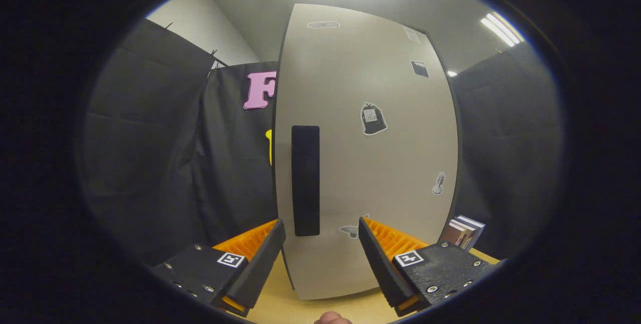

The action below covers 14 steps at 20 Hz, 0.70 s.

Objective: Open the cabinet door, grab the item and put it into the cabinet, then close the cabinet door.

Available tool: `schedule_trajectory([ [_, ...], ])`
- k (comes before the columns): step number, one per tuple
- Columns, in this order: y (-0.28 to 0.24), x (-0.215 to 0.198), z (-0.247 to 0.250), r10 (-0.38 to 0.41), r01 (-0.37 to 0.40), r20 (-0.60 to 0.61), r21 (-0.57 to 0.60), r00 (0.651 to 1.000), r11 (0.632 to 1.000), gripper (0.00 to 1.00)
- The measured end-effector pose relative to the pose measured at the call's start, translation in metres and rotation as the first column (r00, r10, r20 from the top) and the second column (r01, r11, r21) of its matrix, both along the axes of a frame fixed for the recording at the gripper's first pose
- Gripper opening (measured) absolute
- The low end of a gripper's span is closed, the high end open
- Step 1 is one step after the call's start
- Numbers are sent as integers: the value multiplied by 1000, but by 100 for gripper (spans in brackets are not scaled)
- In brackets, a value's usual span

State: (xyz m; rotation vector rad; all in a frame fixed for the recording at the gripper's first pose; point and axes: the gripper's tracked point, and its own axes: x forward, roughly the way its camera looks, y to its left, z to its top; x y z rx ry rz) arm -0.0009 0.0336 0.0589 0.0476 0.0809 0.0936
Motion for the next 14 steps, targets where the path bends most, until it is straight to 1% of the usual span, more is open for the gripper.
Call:
schedule_trajectory([
  [3, -44, -10, 5, -13, 14, -9, 8, 1000, 1000, 93],
  [7, -85, -22, -6, 10, -10, -37, 19, 999, 1000, 93],
  [10, -105, -28, -16, 24, -22, -60, 31, 998, 999, 93],
  [14, -113, -32, -27, 49, -45, -74, 46, 996, 998, 92],
])
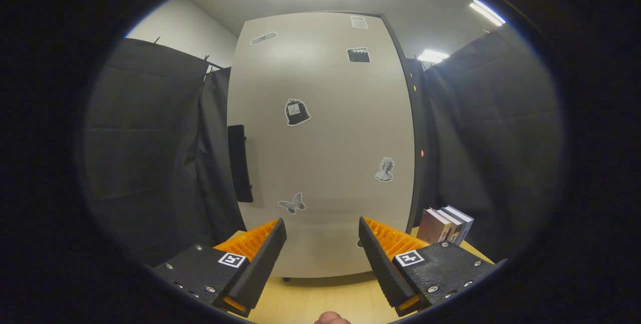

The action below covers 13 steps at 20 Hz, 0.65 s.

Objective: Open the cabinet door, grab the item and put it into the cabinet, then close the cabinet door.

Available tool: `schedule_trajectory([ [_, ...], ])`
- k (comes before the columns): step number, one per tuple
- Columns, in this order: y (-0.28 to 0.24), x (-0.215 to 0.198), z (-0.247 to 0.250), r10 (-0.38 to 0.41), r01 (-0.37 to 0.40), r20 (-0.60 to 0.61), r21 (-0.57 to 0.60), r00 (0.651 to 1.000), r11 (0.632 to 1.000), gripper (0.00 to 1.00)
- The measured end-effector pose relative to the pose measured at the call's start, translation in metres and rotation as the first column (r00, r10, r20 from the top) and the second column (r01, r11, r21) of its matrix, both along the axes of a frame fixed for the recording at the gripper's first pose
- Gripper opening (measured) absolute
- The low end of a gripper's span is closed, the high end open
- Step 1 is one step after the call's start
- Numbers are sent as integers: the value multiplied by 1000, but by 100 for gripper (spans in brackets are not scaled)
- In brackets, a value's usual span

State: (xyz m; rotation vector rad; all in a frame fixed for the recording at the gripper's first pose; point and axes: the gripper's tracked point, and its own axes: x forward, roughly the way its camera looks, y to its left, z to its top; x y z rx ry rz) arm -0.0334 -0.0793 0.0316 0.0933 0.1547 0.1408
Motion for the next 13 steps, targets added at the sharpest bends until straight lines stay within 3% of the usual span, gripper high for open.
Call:
schedule_trajectory([
  [13, -2, 7, -14, -14, 14, -1, 7, 1000, 1000, 92],
])
